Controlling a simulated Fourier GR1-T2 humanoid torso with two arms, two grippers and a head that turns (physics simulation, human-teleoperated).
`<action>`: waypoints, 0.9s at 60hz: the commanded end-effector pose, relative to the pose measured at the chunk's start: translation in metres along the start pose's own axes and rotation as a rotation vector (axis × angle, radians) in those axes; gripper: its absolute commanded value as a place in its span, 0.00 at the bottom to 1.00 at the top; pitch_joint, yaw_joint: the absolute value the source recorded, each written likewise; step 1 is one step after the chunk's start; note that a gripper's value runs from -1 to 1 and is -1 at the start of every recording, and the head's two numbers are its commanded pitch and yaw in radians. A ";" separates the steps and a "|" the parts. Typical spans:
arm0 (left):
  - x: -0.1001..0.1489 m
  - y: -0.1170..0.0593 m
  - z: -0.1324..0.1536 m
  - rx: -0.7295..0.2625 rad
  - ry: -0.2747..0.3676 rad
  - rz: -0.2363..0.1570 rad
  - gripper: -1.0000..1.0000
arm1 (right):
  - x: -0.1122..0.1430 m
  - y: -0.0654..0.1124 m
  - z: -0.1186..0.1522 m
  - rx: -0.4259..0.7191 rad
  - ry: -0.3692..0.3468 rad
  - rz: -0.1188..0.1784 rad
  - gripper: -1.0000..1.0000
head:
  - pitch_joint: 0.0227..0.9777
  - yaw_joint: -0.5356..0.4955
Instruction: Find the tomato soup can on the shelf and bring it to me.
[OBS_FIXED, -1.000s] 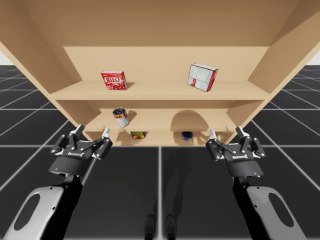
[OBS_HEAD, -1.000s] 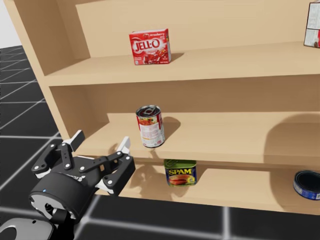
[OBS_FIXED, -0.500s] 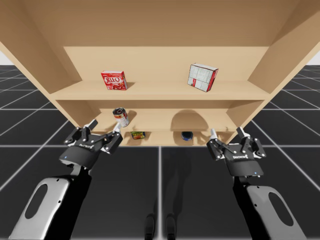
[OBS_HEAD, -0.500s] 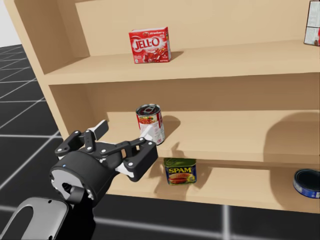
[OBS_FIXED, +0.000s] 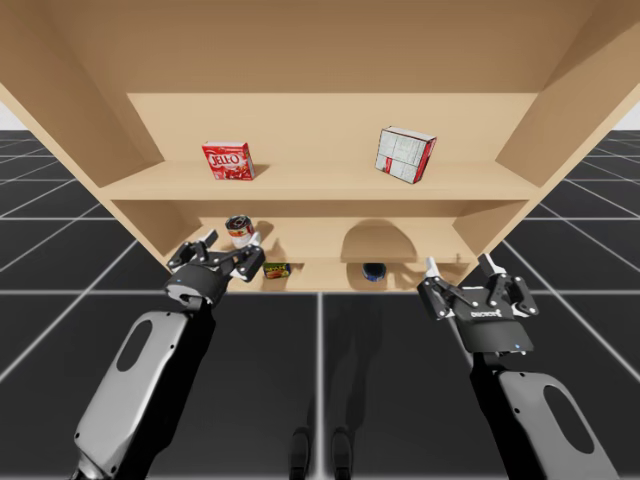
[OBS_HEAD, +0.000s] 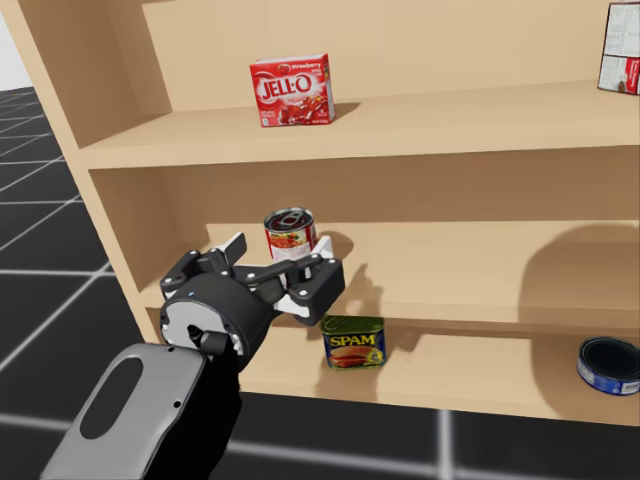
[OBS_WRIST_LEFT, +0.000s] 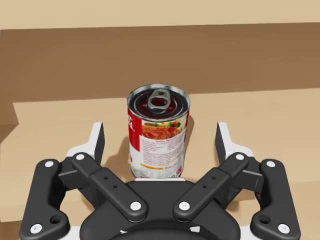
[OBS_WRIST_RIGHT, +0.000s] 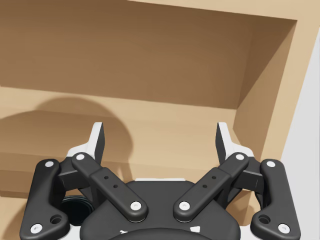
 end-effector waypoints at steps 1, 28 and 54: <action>-0.005 0.002 -0.018 0.032 0.009 0.001 0.00 | 0.001 -0.001 0.000 -0.003 -0.004 0.000 0.00 | 0.55 0.76; -0.015 0.004 -0.045 0.038 0.042 0.030 0.28 | 0.001 -0.004 0.000 -0.017 -0.003 0.004 0.00 | 0.54 0.75; 0.007 -0.002 -0.006 -0.017 -0.038 -0.017 1.00 | 0.001 -0.007 0.000 -0.028 -0.001 0.005 0.00 | 0.54 0.75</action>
